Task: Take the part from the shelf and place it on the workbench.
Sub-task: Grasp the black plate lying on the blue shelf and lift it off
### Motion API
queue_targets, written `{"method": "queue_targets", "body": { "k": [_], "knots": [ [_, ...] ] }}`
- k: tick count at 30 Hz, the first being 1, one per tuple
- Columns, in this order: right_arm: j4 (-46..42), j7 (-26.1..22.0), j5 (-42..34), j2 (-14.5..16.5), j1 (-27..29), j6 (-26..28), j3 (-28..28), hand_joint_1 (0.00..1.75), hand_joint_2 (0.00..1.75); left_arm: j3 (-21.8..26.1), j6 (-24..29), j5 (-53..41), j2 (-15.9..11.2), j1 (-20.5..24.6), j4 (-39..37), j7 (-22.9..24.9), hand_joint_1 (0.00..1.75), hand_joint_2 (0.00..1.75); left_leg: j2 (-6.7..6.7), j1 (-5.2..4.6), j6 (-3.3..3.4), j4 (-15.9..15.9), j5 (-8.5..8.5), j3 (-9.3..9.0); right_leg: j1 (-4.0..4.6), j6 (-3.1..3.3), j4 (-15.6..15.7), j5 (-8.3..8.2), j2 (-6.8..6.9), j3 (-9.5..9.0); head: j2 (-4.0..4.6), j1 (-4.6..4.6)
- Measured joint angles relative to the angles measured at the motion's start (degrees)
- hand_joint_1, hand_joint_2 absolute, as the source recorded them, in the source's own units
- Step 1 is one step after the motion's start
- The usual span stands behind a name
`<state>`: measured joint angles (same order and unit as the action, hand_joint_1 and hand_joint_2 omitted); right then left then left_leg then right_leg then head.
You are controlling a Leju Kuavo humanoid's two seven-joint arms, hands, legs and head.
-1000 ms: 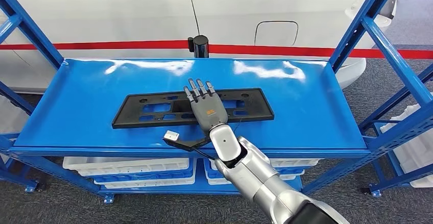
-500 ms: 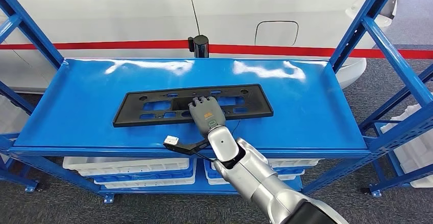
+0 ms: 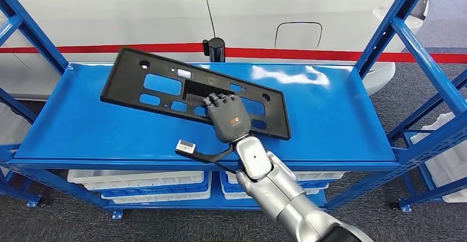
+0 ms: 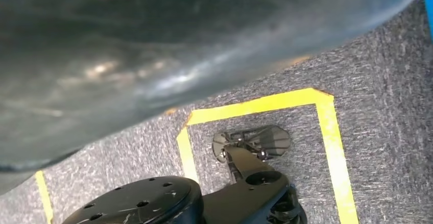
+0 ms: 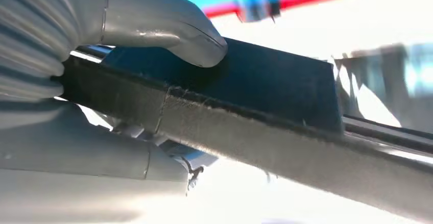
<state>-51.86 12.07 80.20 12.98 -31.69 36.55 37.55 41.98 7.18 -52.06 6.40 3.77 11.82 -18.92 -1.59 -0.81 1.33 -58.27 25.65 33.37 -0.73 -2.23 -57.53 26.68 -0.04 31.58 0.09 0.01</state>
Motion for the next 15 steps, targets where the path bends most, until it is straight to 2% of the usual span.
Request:
{"method": "queue_targets", "body": {
  "k": [2,6,12,15],
  "knots": [
    [-4.04,-2.51,-2.98,-0.73,1.16,1.57,-2.06,1.75,1.75,-0.03,0.31,-0.22,0.05,0.07,0.00,-0.60,0.00,0.00,0.00,0.00,0.00,0.00,0.00,0.01,0.00,0.00,0.00,0.00,0.00,0.00,0.00,-0.01],
    [-9.24,-4.84,-5.42,-1.97,2.93,1.72,-4.70,1.75,1.75,-0.05,0.42,-0.30,0.09,0.24,0.00,-0.97,0.00,1.75,0.03,0.00,0.00,0.00,0.00,0.01,0.00,-0.01,0.01,-0.01,0.00,0.00,0.00,-0.01],
    [-19.23,-17.59,-17.43,-1.95,6.66,2.72,-9.49,1.75,1.75,-0.06,0.06,-0.68,0.11,0.35,0.00,-1.12,0.00,1.75,0.00,0.01,0.00,0.00,0.00,0.03,0.00,-0.03,0.00,-0.03,0.01,0.03,0.00,0.00],
    [-26.53,-25.02,-29.71,-2.16,8.87,2.64,-11.47,1.75,1.75,-0.04,0.04,-0.74,0.13,0.27,0.00,-1.59,0.00,1.75,-0.03,0.01,0.00,0.00,0.00,0.10,0.00,-0.03,0.00,-0.03,0.02,0.08,0.00,-0.01]
  ]
}}
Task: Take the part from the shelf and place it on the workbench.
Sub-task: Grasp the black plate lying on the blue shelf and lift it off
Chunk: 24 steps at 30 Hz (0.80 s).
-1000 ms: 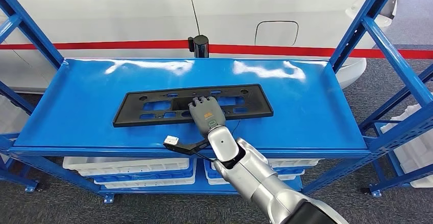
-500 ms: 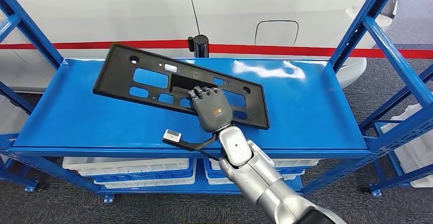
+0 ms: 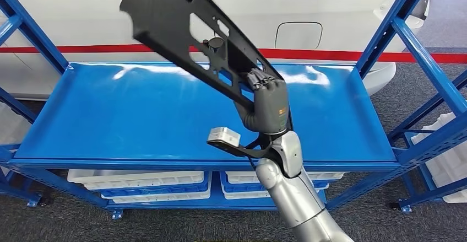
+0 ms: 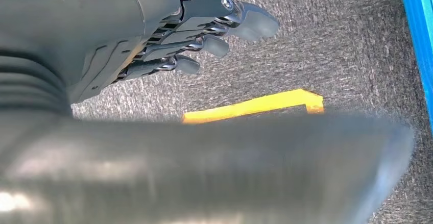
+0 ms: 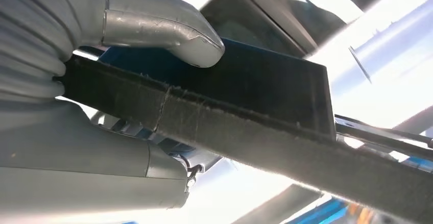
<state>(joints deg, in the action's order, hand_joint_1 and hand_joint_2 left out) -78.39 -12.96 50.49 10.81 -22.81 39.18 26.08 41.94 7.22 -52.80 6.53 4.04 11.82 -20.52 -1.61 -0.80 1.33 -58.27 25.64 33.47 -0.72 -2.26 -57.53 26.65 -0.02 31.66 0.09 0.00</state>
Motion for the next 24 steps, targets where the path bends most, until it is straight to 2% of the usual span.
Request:
{"method": "queue_targets", "body": {
  "k": [3,5,15,17,21,24],
  "knots": [
    [-7.63,-3.61,-13.39,-1.38,1.42,-1.10,-0.10,1.75,1.75,0.09,0.08,0.10,-0.02,-0.03,0.00,-0.57,0.00,1.75,0.02,-0.01,0.00,0.00,0.00,0.03,0.00,0.00,0.00,0.00,-0.01,0.03,0.00,0.00],
    [-11.66,-4.07,-17.62,-2.49,2.10,-1.90,0.05,1.75,1.75,0.16,0.14,0.20,-0.03,-0.12,0.00,-0.81,0.00,1.75,0.04,-0.03,0.00,0.00,0.00,0.04,-0.01,0.00,0.01,0.00,-0.02,0.03,0.00,-0.01],
    [-18.43,-4.83,-20.49,-4.63,3.41,-2.94,0.56,1.75,1.75,0.49,0.21,0.55,-0.06,-0.21,0.00,-0.97,0.00,1.75,0.05,-0.04,0.01,0.00,-0.01,0.02,0.00,0.00,0.01,-0.01,-0.02,0.02,0.00,0.01],
    [-19.16,-5.94,-25.78,-5.19,3.48,-5.22,0.98,1.75,1.75,0.60,0.42,0.65,-0.07,-0.21,0.00,-1.08,0.00,1.75,0.05,-0.04,0.01,0.00,-0.01,0.03,0.00,0.00,0.00,-0.01,-0.02,0.02,0.00,0.01],
    [-22.27,-8.53,-39.67,-7.57,3.70,-13.20,2.52,1.75,1.75,1.10,0.56,0.87,-0.15,-0.40,0.00,-1.22,0.00,1.75,0.04,-0.04,0.01,0.00,-0.01,0.05,-0.01,-0.01,0.01,-0.01,-0.02,0.03,0.00,0.01],
    [-25.23,-10.29,-45.62,-9.28,4.70,-18.60,3.50,1.75,1.75,1.80,0.57,1.68,-0.22,-0.57,0.00,-1.55,0.00,1.75,0.03,-0.05,0.01,0.00,0.00,0.06,-0.01,-0.01,0.01,-0.01,-0.02,0.04,0.00,0.01]
  ]
}}
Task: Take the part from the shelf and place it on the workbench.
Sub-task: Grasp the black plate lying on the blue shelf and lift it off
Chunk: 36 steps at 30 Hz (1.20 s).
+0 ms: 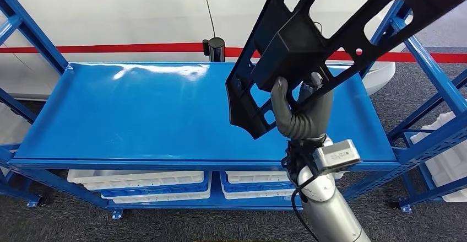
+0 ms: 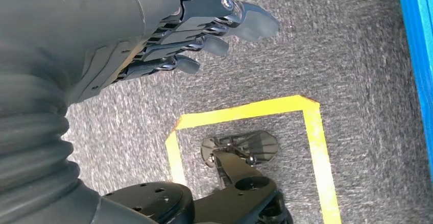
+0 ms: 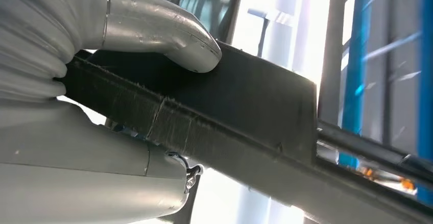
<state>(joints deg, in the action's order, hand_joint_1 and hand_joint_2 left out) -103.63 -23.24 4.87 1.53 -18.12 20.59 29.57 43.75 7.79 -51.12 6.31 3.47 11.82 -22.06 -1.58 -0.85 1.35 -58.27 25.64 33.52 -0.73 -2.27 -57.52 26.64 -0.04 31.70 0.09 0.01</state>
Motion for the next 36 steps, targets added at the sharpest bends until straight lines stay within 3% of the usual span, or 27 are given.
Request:
{"method": "queue_targets", "body": {
  "k": [4,12,19,23,25,27,29,30,31,32,34,36],
  "knots": [
    [-4.06,-1.25,-4.16,-2.09,2.54,-5.14,1.79,1.75,1.75,1.38,0.54,1.02,-0.09,-0.17,0.00,-0.08,0.00,1.75,0.00,0.00,0.00,0.00,0.01,0.01,0.00,0.00,0.01,0.00,0.00,0.02,0.00,0.01],
    [-6.73,-0.53,-7.19,-5.32,5.46,-7.67,2.90,1.75,1.75,2.62,0.92,1.03,-0.31,-0.27,0.00,-0.89,0.00,1.75,0.01,-0.06,0.01,-0.01,0.01,0.00,-0.08,-0.05,0.03,-0.04,0.00,0.01,0.00,0.00],
    [-6.73,0.69,-9.57,-6.24,5.37,-9.48,2.80,1.75,1.75,2.72,0.96,0.39,-0.61,-0.27,0.00,-1.07,0.00,1.75,0.00,-0.37,0.11,-0.13,0.04,0.05,-0.40,-0.19,0.04,-0.11,0.00,0.01,0.00,0.02],
    [-6.71,1.17,-9.98,-6.48,5.33,-10.84,2.61,1.75,1.75,2.72,1.19,-0.14,-1.07,-0.27,0.00,-1.28,0.00,1.75,-0.01,-0.63,0.52,-0.22,0.05,0.15,-0.60,-0.45,0.17,-0.25,0.01,0.02,0.00,0.02],
    [-6.72,1.00,-10.08,-6.57,5.36,-11.46,2.57,1.75,1.75,2.72,1.43,-0.53,-1.31,-0.26,0.01,-1.55,0.00,1.75,0.06,-0.22,1.07,0.30,-0.35,0.00,-0.51,-0.63,-0.30,0.09,0.00,0.42,0.00,0.00],
    [-6.73,0.68,-9.94,-6.62,5.40,-11.74,2.54,1.75,1.75,2.72,1.59,-0.86,-1.57,-0.23,0.02,-1.84,0.00,1.75,0.15,0.33,1.55,0.80,-0.75,-0.08,-0.36,-0.40,-4.31,2.17,-0.01,2.49,0.00,-0.19],
    [-6.71,0.51,-9.81,-6.74,5.55,-11.82,2.53,1.75,1.75,2.72,1.66,-0.98,-1.81,-0.24,0.02,-1.96,0.00,1.75,0.17,0.43,1.65,0.81,-0.85,0.11,-0.38,-0.09,-12.03,5.25,-0.01,6.21,0.00,-0.33],
    [-6.69,0.49,-9.78,-6.82,5.67,-11.83,2.54,1.75,1.75,2.72,1.66,-0.99,-1.88,-0.26,0.02,-1.97,0.00,1.75,0.17,0.45,1.62,0.80,-0.88,0.19,-0.42,-0.17,-15.20,6.20,0.00,7.77,0.00,-0.33],
    [-6.67,0.49,-9.77,-6.90,5.77,-11.84,2.54,1.75,1.75,2.72,1.66,-1.01,-1.92,-0.28,0.02,-1.97,0.00,1.75,0.14,0.48,1.57,0.79,-0.91,0.24,-0.48,-0.47,-16.45,6.29,0.00,8.42,0.00,-0.33],
    [-6.67,0.49,-9.76,-6.97,5.84,-11.84,2.54,1.75,1.75,2.72,1.66,-1.01,-1.95,-0.29,0.02,-1.97,0.00,1.75,0.10,0.54,1.47,0.77,-0.96,0.24,-0.54,-0.95,-15.31,5.47,0.00,7.91,0.00,-0.34],
    [-6.67,0.49,-9.74,-7.04,5.85,-11.84,2.54,1.75,1.75,2.72,1.66,-1.02,-1.99,-0.29,0.03,-1.97,0.00,1.75,-0.03,0.68,1.08,0.72,-1.04,0.22,-0.70,-1.97,-7.50,2.33,-0.01,4.13,0.00,-0.39],
    [-6.68,0.47,-9.71,-7.08,5.84,-11.85,2.54,1.75,1.75,2.72,1.66,-1.03,-2.17,-0.28,0.04,-1.99,0.00,1.75,-0.15,0.53,0.36,0.60,-1.10,0.40,-0.65,-1.80,-1.19,0.11,-0.18,0.96,0.00,-0.38]
  ]
}}
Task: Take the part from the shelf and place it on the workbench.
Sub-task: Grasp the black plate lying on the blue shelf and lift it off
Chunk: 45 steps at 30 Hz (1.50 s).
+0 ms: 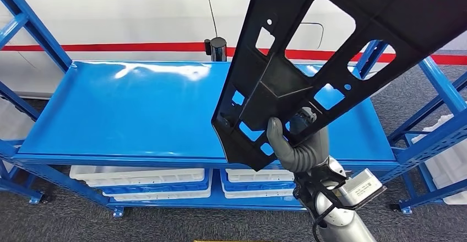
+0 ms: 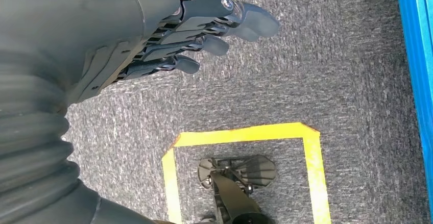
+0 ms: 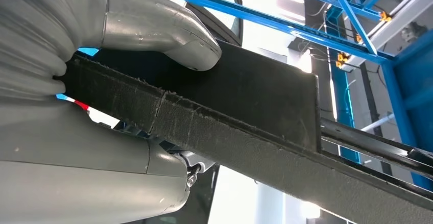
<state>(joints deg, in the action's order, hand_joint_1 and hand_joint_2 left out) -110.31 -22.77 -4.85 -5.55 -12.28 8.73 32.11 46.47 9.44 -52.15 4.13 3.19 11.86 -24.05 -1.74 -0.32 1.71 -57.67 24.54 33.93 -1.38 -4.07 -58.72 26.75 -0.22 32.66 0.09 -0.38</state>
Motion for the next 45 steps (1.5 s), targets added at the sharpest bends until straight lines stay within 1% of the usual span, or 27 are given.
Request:
{"method": "queue_targets", "body": {
  "k": [3,5,6,8,9,10,11,12,14,16,19,20,22,24,25,26,27,29,31,33,35,37,39,40,41,42,45],
  "knots": [
    [0.01,-0.06,0.02,-0.06,0.01,-0.01,-0.01,1.75,1.75,0.00,0.06,-0.03,-0.19,-0.03,0.01,-0.08,0.00,1.75,-0.09,-0.01,-1.13,-0.05,-0.31,0.37,0.20,1.54,0.96,-0.77,-0.14,-0.21,0.00,0.15],
    [0.01,-0.15,0.15,-0.04,-0.01,0.02,-0.01,1.75,1.75,0.00,0.15,-0.15,-0.27,-0.04,0.01,-0.30,0.00,1.75,0.26,0.25,-1.73,-1.42,0.78,0.95,-0.07,2.36,1.12,-1.11,-0.02,-0.16,0.00,0.26],
    [0.00,-0.27,0.32,-0.03,0.04,0.15,-0.01,1.75,1.75,-0.01,0.18,-0.29,-0.32,-0.02,0.01,-0.40,0.00,1.75,0.52,0.39,-1.98,-3.62,2.28,1.83,-0.24,2.78,1.21,-1.23,0.08,-0.16,0.00,0.37],
    [0.00,-0.71,0.92,-0.08,0.45,0.66,-0.05,1.75,1.75,-0.02,0.05,-0.70,-0.40,0.04,0.01,-0.41,0.00,1.75,0.89,0.68,-2.43,-11.09,6.36,4.87,-0.12,3.33,1.20,-1.31,0.32,-0.09,0.00,0.60],
    [-0.01,-0.97,1.25,-0.15,0.82,1.04,-0.10,1.75,1.75,-0.02,-0.10,-0.95,-0.47,0.06,0.01,-0.27,0.00,1.75,0.92,0.83,-2.61,-14.64,7.82,6.32,-0.02,3.40,1.19,-1.34,0.41,-0.05,0.00,0.59],
    [-0.05,-1.22,1.61,-0.27,1.25,1.36,-0.16,1.75,1.75,-0.03,-0.31,-1.16,-0.53,0.07,0.01,-0.04,0.00,1.75,0.95,0.96,-2.75,-16.66,8.33,7.04,0.03,3.44,1.17,-1.37,0.46,-0.02,0.00,0.59],
    [-0.18,-1.40,2.02,-0.45,1.69,1.61,-0.26,1.75,1.75,-0.03,-0.55,-1.36,-0.57,0.11,0.01,0.32,0.00,1.75,1.02,1.11,-2.85,-16.47,7.74,6.69,0.03,3.47,1.13,-1.39,0.50,-0.02,0.00,0.60],
    [-0.42,-1.50,2.46,-0.68,2.07,1.79,-0.37,1.75,1.75,-0.04,-0.73,-1.51,-0.59,0.19,0.01,0.67,0.00,1.75,1.12,1.28,-2.92,-14.07,6.27,5.25,0.00,3.45,1.05,-1.39,0.50,-0.04,0.00,0.61],
    [-1.21,-1.55,3.27,-1.29,2.50,1.94,-0.73,1.75,1.75,-0.06,-1.15,-1.74,-0.42,0.55,0.00,1.10,0.00,1.75,1.40,1.60,-3.12,-6.38,3.16,1.07,0.14,3.21,0.68,-1.32,0.49,0.12,0.00,0.68],
    [-2.11,-1.18,3.51,-1.92,2.82,2.03,-1.30,1.75,1.75,-0.10,-1.59,-2.03,0.05,1.02,-0.01,0.86,0.00,1.75,1.41,1.57,-2.93,-1.99,2.07,-0.87,0.44,2.57,0.43,-1.44,0.49,0.61,0.00,0.72],
    [-3.23,-0.18,3.44,-2.72,5.16,2.44,-2.42,1.75,1.75,-0.51,-1.90,-3.11,0.98,1.10,-0.03,0.74,0.00,1.75,1.17,1.15,-1.70,-1.44,1.67,-0.42,0.27,1.50,0.60,-1.78,0.55,1.13,0.00,0.76],
    [-3.55,-0.12,3.71,-3.03,6.43,2.76,-2.85,1.75,1.75,-0.71,-1.85,-3.45,1.27,0.96,-0.04,0.90,0.00,1.75,1.13,1.13,-1.20,-1.30,1.41,-0.30,0.17,1.38,-0.17,-1.20,0.54,1.61,0.00,0.72],
    [-4.11,-0.47,4.92,-3.72,8.82,3.73,-3.69,1.75,1.75,-1.09,-1.79,-3.99,1.73,0.69,-0.05,1.15,0.00,1.75,1.12,1.14,-0.31,-1.12,0.91,0.13,0.16,1.72,-5.10,1.64,0.46,4.07,0.00,0.61],
    [-4.69,-1.05,6.83,-4.31,10.93,5.21,-4.63,1.75,1.75,-1.37,-1.97,-4.13,1.97,0.53,-0.07,0.76,0.00,1.75,1.11,0.91,0.26,-1.14,0.57,0.79,0.25,2.16,-12.71,4.95,0.39,7.45,0.00,0.53],
    [-4.96,-1.25,7.74,-4.55,11.90,6.01,-5.18,1.75,1.75,-1.43,-2.13,-3.92,2.05,0.51,-0.08,0.29,0.00,1.75,1.10,0.81,0.42,-1.15,0.40,1.10,0.27,2.11,-15.18,5.79,0.37,8.46,0.00,0.54],
    [-5.24,-1.34,8.44,-4.72,12.72,6.75,-5.79,1.75,1.75,-1.44,-2.34,-3.64,2.12,0.54,-0.08,-0.22,0.00,1.75,1.09,0.73,0.49,-1.16,0.23,1.35,0.28,1.86,-15.39,5.74,0.36,8.31,0.00,0.52],
    [-5.51,-1.38,8.96,-4.81,13.34,7.33,-6.41,1.75,1.75,-1.44,-2.54,-3.45,2.17,0.63,-0.08,-0.49,0.00,1.75,1.07,0.67,0.48,-1.16,0.06,1.52,0.29,1.52,-13.31,4.96,0.36,6.95,0.00,0.53],
    [-6.13,-1.37,9.84,-4.84,14.07,8.05,-7.42,1.75,1.75,-1.48,-2.82,-3.73,2.27,0.91,-0.08,0.10,0.00,1.75,1.05,0.52,0.19,-1.20,-0.25,1.71,0.43,1.09,-5.02,2.65,0.34,2.00,0.00,0.52],
    [-6.75,-1.35,10.73,-4.81,14.52,8.35,-7.90,1.75,1.75,-1.58,-2.83,-4.50,2.32,1.05,-0.08,1.25,0.00,1.75,1.10,0.26,-0.29,-1.26,-0.48,1.79,0.73,1.37,0.34,1.25,0.30,-1.19,0.00,0.59],
    [-7.20,-1.32,11.24,-4.81,15.01,8.53,-8.21,1.75,1.75,-1.66,-2.79,-4.90,2.33,1.00,-0.08,1.76,0.00,1.75,1.17,0.20,-0.86,-1.21,-0.77,1.83,0.97,1.95,0.94,0.76,0.28,-1.36,0.00,0.67],
    [-7.52,-1.27,11.51,-4.81,15.33,8.63,-8.50,1.75,1.75,-1.68,-2.76,-5.06,2.29,0.90,-0.08,1.86,0.00,1.75,1.21,0.44,-1.42,-1.86,-0.35,2.16,0.53,2.64,1.14,0.25,0.36,-1.30,0.00,0.67],
    [-7.92,-1.31,11.76,-4.81,15.59,8.69,-8.63,1.75,1.75,-1.76,-2.93,-5.31,2.26,0.85,-0.09,1.82,0.00,1.75,1.28,0.64,-1.94,-5.90,2.71,3.67,0.09,3.28,1.36,-0.25,0.51,-1.38,0.00,0.81],
    [-8.41,-1.50,11.50,-4.87,15.97,8.39,-8.66,1.75,1.75,-2.03,-3.12,-5.51,2.38,0.82,-0.11,1.67,0.00,1.75,1.31,0.82,-2.45,-13.20,6.96,6.28,0.19,3.55,1.33,-0.46,0.68,-1.16,0.00,0.93],
    [-8.64,-1.59,11.03,-4.91,16.11,7.91,-8.66,1.75,1.75,-2.15,-3.05,-5.45,2.51,0.82,-0.13,1.56,0.00,1.75,1.32,0.98,-2.68,-16.00,8.10,7.14,0.21,3.58,1.30,-0.54,0.74,-1.05,0.00,0.92],
    [-8.83,-1.62,10.37,-4.95,16.11,7.21,-8.63,1.75,1.75,-2.24,-2.90,-5.24,2.65,0.86,-0.14,1.41,0.00,1.75,1.34,1.18,-2.88,-16.98,8.19,7.13,0.18,3.53,1.26,-0.58,0.78,-0.96,0.00,0.93],
    [-8.92,-1.61,9.67,-4.96,15.97,6.39,-8.60,1.75,1.75,-2.24,-2.73,-4.92,2.81,0.94,-0.15,1.23,0.00,1.75,1.39,1.41,-3.04,-15.74,7.25,6.06,0.09,3.46,1.17,-0.62,0.79,-0.92,0.00,0.93],
    [-8.76,-1.54,8.16,-4.67,14.58,4.53,-8.39,1.75,1.75,-2.14,-2.37,-3.97,3.28,1.32,-0.16,0.62,0.00,1.75,1.48,1.95,-3.42,-5.64,3.34,0.25,0.02,2.94,0.46,-0.56,0.75,-0.58,0.00,0.98]
  ]
}}
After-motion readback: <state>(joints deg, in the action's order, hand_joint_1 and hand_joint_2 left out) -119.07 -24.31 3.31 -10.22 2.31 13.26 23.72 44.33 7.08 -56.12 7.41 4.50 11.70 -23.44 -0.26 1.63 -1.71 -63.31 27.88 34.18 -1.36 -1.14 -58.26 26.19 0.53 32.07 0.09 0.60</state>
